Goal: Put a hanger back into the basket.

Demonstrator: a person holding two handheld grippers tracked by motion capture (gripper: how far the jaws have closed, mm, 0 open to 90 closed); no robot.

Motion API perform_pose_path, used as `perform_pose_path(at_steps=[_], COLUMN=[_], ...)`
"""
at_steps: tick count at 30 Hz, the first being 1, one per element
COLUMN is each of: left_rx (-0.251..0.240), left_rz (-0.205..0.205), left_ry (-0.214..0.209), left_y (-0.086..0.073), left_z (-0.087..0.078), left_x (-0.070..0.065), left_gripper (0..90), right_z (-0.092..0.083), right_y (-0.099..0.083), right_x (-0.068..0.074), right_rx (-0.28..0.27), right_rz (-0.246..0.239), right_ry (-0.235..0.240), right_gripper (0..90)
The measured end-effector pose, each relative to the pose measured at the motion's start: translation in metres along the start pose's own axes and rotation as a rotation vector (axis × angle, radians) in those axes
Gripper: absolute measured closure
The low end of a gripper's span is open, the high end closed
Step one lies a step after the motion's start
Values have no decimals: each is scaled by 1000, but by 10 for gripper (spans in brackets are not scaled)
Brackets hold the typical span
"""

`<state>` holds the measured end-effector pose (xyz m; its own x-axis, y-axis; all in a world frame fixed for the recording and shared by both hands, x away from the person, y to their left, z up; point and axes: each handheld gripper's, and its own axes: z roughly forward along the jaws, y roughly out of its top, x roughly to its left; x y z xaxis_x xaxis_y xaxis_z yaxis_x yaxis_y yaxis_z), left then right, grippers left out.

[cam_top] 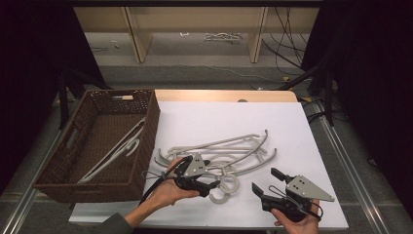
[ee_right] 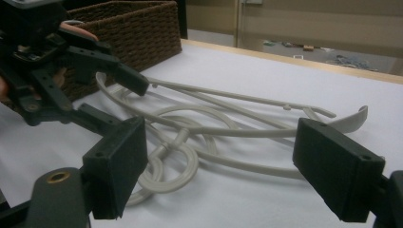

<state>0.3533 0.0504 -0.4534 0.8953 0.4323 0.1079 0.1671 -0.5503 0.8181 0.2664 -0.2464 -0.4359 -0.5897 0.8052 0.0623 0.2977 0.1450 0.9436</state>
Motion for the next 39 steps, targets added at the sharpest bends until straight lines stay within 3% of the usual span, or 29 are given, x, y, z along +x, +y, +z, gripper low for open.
perform_pose_path(at_steps=[2,6,11,12,13,14,21,27,31,33,39], left_rx=[10,44,62,76,84,90,145,184,233,239,256], left_rz=[13,14,25,37,50,47,62,81,107,105,119], left_ry=[-11,-14,-18,-18,-18,-22,-18,-18,-14,-22,-39], left_y=[1,5,9,10,11,11,12,17,16,15,15], left_z=[4,10,18,20,22,25,38,42,44,45,48], left_x=[3,9,16,16,16,16,22,26,27,28,30], left_gripper=[335,332,379,383,383,384,461,523,538,553,588], right_z=[0,1,-1,1,0,2,2,1,3,1,3], right_y=[0,0,1,0,1,0,0,1,0,1,1], right_x=[0,0,-1,-1,-1,-1,-1,-2,-2,-2,-2], right_rx=[0,-11,23,0,15,-6,-10,2,-18,4,-8], right_rz=[-3,0,-4,-4,-6,4,6,-1,6,-4,-5], right_ry=[3,-6,-2,-2,-4,9,5,-1,9,0,9], right_gripper=[201,200,200,201,201,200,201,201,201,202,202])
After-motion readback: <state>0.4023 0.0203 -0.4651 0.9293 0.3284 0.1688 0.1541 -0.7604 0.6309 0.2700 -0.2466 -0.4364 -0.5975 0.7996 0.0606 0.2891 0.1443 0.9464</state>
